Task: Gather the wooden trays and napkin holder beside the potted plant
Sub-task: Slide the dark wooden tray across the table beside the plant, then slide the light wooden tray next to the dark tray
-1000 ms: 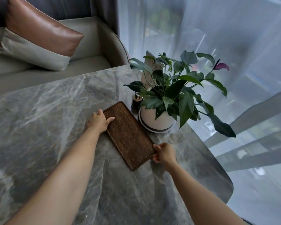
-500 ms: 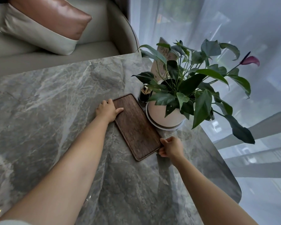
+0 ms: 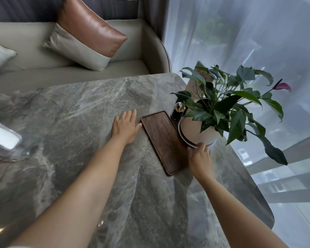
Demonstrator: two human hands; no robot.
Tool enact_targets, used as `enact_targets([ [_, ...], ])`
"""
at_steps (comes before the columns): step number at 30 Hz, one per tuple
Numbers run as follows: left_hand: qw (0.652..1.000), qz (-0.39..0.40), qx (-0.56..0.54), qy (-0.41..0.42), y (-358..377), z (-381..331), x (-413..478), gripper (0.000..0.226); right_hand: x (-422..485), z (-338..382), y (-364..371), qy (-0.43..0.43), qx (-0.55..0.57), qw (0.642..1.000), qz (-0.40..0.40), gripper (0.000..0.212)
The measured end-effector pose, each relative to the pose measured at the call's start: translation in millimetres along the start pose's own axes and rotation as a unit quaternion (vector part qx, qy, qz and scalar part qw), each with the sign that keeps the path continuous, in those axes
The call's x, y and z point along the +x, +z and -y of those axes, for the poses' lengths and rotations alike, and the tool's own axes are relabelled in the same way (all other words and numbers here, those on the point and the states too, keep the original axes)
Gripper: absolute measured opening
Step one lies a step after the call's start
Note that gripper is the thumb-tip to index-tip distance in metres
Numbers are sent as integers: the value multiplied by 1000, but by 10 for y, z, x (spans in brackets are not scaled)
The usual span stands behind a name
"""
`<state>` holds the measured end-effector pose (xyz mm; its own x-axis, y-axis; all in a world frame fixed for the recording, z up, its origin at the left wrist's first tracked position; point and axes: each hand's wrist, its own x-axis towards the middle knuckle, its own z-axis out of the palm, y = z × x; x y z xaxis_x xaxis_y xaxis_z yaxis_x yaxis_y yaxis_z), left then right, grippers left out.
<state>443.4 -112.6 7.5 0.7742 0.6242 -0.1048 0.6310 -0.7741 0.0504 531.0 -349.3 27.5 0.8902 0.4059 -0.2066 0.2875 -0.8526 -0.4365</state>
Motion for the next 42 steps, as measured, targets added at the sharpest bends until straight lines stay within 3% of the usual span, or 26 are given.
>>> enact_targets([
  [3, 1000, -4, 20, 9, -111, 236, -195, 64, -163, 309, 16, -66, -73, 995, -22, 55],
  [9, 999, -47, 16, -15, -469, 805, -668, 65, -521, 1092, 108, -152, -74, 985, -32, 72],
  [21, 985, -123, 36, -117, -1060, 2693, -2017, 67, -1684, 2813, 562, -304, -79, 949, 3, 77],
  [32, 964, -75, 40, -253, -804, 4313, -3335, 67, -3000, 3835, 1484, -417, -117, 899, 65, 77],
  [42, 952, 1, 0, -305, -184, 4978, -4091, 66, -3804, 3808, 2291, -407, -201, 876, 163, 76],
])
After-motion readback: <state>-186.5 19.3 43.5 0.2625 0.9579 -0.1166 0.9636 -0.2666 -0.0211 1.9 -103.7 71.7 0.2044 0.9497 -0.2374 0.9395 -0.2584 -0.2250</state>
